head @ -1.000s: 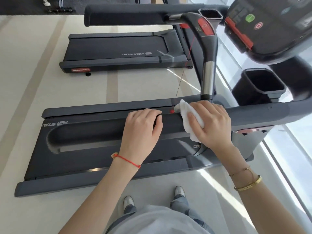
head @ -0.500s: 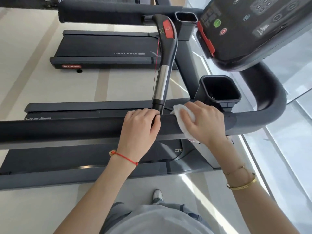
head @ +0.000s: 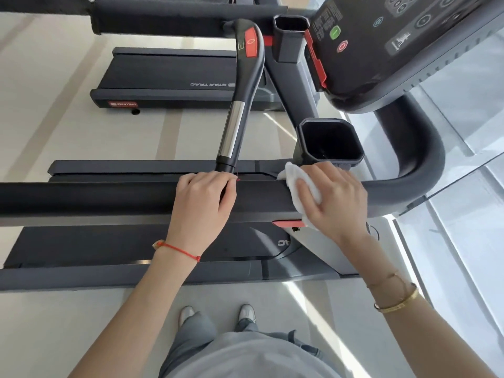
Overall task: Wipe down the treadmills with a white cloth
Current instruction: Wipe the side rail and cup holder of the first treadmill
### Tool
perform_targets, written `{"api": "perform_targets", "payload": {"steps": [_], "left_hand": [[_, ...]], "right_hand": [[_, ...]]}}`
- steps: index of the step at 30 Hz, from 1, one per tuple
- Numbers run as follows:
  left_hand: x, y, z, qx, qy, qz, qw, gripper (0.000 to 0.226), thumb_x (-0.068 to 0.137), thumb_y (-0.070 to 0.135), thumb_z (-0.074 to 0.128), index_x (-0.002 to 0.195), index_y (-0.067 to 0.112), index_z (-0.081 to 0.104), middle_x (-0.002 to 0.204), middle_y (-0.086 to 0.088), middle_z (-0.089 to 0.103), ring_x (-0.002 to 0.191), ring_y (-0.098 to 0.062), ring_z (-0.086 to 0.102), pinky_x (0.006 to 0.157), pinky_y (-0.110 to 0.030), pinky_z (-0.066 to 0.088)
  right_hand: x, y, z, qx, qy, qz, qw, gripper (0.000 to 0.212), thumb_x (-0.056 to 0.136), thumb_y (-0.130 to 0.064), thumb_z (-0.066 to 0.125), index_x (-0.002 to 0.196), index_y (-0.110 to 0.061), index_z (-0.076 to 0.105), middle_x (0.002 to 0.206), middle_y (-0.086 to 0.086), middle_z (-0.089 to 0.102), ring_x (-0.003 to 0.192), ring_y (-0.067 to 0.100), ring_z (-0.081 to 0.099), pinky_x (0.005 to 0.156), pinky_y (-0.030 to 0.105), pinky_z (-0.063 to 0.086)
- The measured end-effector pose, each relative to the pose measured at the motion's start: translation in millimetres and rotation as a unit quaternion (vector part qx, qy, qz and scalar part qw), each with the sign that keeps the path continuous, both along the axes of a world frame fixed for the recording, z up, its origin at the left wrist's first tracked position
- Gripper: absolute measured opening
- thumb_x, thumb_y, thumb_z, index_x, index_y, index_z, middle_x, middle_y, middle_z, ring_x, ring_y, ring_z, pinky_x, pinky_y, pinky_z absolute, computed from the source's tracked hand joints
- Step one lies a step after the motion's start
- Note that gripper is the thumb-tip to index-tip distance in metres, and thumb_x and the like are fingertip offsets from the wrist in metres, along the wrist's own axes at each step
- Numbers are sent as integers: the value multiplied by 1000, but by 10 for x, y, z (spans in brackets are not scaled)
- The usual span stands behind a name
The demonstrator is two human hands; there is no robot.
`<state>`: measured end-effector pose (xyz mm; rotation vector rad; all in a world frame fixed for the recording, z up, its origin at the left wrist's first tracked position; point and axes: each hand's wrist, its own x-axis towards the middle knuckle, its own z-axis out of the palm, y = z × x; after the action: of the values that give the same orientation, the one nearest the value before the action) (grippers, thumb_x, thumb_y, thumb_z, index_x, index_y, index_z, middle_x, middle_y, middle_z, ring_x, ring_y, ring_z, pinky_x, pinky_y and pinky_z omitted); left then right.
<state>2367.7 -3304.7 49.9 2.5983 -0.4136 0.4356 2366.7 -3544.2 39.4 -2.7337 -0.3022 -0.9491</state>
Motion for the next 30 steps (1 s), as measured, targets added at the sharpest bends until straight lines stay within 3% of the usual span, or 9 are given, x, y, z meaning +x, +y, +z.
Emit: {"api": "perform_targets", "payload": {"steps": [3, 7, 9, 12, 16, 19, 24, 26, 30], "left_hand": [[3, -3, -3, 5, -7, 2, 1000, 22, 100, 19, 50, 103, 17, 71, 98, 5, 73, 88, -16, 66, 93, -38, 44], [-3, -4, -28, 7, -13, 3, 1000, 22, 100, 18, 50, 102, 15, 72, 98, 4, 73, 88, -16, 67, 92, -37, 45], [-10, -7, -31, 6, -17, 1, 1000, 22, 100, 18, 50, 102, 15, 72, 98, 5, 73, 88, -16, 67, 93, -36, 45], [-2, -5, -25, -1, -17, 1, 1000, 22, 100, 19, 50, 102, 17, 72, 98, 6, 73, 89, -15, 67, 95, -36, 44], [-12, -18, -17, -3, -20, 5, 1000, 22, 100, 18, 50, 101, 17, 72, 97, 6, 73, 88, -15, 67, 94, -36, 44], [-13, -13, -27, -3, -26, 7, 1000, 22, 99, 17, 51, 101, 16, 72, 96, 5, 73, 88, -16, 67, 92, -37, 45], [-7, -9, -42, -8, -39, 5, 999, 22, 99, 17, 50, 101, 16, 72, 94, 6, 73, 86, -16, 67, 91, -37, 45], [-10, -4, -47, -10, -41, 3, 999, 22, 99, 17, 50, 100, 16, 72, 93, 7, 73, 85, -15, 66, 91, -36, 44], [-1, -13, -50, -10, -42, 5, 999, 22, 99, 18, 50, 99, 17, 72, 91, 7, 73, 85, -14, 66, 92, -35, 44]], "right_hand": [[16, 235, 3, -27, 10, 37, 999, 27, 98, -33, 43, 92, -19, 66, 84, 0, 62, 65, 22, 52, 64, 34, 41], [-53, 402, -65, -56, 1, 95, 994, 30, 99, -33, 48, 115, -15, 65, 105, 4, 64, 85, 23, 57, 83, 36, 44], [-78, 234, -55, -63, -10, 103, 993, 29, 97, -31, 50, 115, -15, 66, 106, 3, 64, 87, 23, 58, 85, 36, 44], [-77, -9, -3, -11, 4, 53, 999, 23, 96, -30, 48, 97, -17, 68, 89, -1, 63, 73, 22, 56, 73, 35, 45], [41, 176, 93, -7, 52, -27, 998, 36, 96, -33, 37, 72, -18, 58, 66, -1, 55, 56, 22, 51, 59, 36, 41], [45, 377, 67, -27, 57, 23, 998, 30, 97, -33, 41, 83, -17, 63, 75, 0, 59, 61, 23, 51, 62, 36, 42], [-93, 218, -20, -42, 13, 110, 993, 29, 97, -31, 48, 114, -16, 67, 103, 1, 64, 83, 23, 58, 83, 37, 45], [-106, 34, -10, -27, 11, 85, 996, 27, 97, -30, 49, 109, -16, 68, 100, 0, 65, 81, 22, 59, 81, 35, 45], [-6, 0, 100, 1, 44, 7, 999, 25, 95, -30, 49, 83, -17, 67, 74, -1, 61, 62, 22, 55, 62, 36, 43]]}}
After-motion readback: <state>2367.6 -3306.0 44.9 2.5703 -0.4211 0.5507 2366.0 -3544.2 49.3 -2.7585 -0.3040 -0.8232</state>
